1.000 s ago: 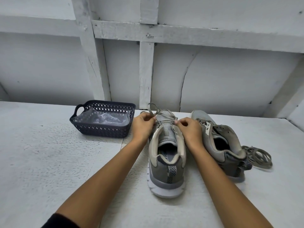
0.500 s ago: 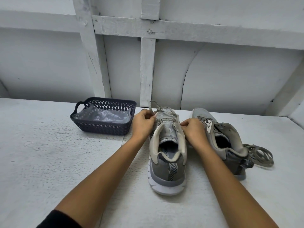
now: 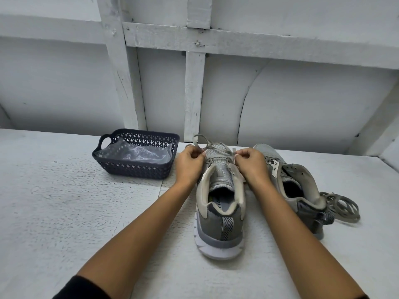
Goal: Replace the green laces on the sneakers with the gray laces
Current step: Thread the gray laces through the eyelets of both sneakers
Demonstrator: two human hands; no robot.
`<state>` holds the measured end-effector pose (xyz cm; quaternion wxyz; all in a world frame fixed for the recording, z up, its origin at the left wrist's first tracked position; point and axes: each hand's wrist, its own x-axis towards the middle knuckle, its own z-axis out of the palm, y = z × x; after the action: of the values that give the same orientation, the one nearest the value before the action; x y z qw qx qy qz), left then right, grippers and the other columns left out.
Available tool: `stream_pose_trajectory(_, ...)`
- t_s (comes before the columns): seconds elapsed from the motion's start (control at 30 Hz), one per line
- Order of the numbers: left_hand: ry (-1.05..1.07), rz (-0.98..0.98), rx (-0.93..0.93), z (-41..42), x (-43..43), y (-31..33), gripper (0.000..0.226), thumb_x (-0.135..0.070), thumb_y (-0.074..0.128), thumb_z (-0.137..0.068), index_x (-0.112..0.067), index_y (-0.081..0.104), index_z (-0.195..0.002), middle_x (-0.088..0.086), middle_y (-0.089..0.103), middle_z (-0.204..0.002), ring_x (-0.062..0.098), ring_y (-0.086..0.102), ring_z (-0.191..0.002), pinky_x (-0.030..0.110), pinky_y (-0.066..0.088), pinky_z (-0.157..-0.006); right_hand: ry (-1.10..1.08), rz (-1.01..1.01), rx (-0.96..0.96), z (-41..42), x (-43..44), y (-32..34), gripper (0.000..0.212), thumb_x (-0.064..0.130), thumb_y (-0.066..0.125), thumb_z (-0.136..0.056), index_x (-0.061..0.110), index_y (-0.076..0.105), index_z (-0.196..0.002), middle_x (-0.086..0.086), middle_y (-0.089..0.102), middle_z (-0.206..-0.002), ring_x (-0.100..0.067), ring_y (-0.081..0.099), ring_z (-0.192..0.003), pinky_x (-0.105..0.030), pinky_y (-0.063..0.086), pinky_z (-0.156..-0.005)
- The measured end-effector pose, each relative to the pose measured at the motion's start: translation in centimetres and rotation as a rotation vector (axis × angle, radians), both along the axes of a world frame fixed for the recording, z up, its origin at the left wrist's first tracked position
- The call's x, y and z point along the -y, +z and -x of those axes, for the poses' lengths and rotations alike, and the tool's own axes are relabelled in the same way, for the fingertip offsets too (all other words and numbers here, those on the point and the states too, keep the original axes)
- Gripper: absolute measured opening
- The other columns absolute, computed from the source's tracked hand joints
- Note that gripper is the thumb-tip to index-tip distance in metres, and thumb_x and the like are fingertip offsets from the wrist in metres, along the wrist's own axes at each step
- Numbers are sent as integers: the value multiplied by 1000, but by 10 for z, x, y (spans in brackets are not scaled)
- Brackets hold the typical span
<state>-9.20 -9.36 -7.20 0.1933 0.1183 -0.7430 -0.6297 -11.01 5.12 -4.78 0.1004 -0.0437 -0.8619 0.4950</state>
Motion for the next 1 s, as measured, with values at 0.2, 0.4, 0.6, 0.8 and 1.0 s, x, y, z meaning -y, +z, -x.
stream_pose_trajectory(0.2, -35, 71, 11, -3, -1, 2, 6, -8, 62, -86, -12, 67, -88, 4, 69, -84, 19, 64, -83, 35, 52, -84, -49, 113, 13, 5, 3, -8, 17, 7, 56, -86, 2, 68, -96, -11, 67, -87, -21, 59, -82, -33, 48, -82)
stream_pose_trajectory(0.4, -44, 272, 56, -2, -2, 9, 11, -9, 63, -84, -7, 70, -92, 7, 71, -91, 18, 64, -87, 23, 44, -75, -40, 240, 0, 5, 3, -7, 10, 2, 55, -86, 9, 60, -82, -2, 61, -62, -1, 54, -43, -23, 46, -55)
stream_pose_trajectory(0.6, -31, 309, 107, -2, -3, 13, 15, -13, 65, -86, -2, 74, -91, 12, 72, -92, 21, 64, -90, 23, 41, -70, -37, 402, -8, 6, 5, -8, 25, -5, 56, -85, 16, 54, -70, -5, 60, -63, -2, 55, -41, -23, 47, -56)
stream_pose_trajectory(0.8, -90, 301, 171, -5, 0, 14, 32, -18, 63, -88, -1, 69, -62, 1, 61, -55, 17, 52, -61, 30, 39, -61, -59, 239, -67, 6, 5, -11, 14, -3, 60, -81, 10, 60, -76, -7, 64, -71, 0, 59, -51, -23, 49, -64)
stream_pose_trajectory(1.0, -148, 362, 207, -10, 2, 19, 54, -19, 57, -91, -13, 37, -42, -6, 28, -27, 12, 28, -45, 30, 23, -49, -34, -14, -41, 2, 6, -7, 11, 2, 62, -79, 0, 68, -88, -14, 69, -94, -26, 61, -89, -26, 40, -74)
